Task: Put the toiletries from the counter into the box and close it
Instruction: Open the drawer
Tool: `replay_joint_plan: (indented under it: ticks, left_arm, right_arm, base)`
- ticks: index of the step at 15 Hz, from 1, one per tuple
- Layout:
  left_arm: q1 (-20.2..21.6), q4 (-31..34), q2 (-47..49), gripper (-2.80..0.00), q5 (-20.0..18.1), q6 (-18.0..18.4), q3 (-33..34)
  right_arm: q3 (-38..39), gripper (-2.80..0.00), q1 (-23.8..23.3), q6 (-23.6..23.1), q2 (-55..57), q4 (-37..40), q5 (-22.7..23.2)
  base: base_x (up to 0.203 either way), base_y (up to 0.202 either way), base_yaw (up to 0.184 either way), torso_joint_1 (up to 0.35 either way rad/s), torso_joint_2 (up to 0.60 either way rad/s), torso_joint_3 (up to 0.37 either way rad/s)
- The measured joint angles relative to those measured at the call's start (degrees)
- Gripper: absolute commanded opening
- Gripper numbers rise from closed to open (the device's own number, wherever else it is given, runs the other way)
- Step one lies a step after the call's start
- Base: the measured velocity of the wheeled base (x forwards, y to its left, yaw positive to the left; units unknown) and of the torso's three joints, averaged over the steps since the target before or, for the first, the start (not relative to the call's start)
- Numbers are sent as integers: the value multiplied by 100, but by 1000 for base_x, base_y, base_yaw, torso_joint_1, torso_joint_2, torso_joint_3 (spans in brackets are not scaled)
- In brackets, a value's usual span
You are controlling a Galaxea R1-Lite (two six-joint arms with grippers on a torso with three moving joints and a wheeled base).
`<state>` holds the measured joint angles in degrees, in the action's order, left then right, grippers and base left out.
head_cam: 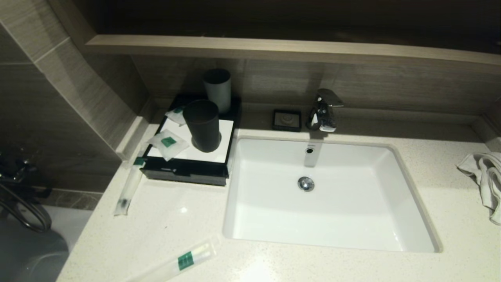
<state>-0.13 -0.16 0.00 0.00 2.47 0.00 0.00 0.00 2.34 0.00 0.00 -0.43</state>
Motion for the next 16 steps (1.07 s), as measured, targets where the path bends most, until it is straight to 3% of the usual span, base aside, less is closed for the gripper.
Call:
replay_joint_plan:
  ticks: [9, 16]
  left_arm:
    - [4, 16, 0, -280, 27, 73, -63]
    - [2, 456, 0, -280, -2, 269, -1237]
  right_arm:
    - [0, -280, 0, 0, 0, 0, 1]
    - [0, -280, 0, -2, 0, 0, -2]
  base:
    - [0, 0, 0, 0, 0, 0]
    - [0, 0, 0, 0, 0, 0]
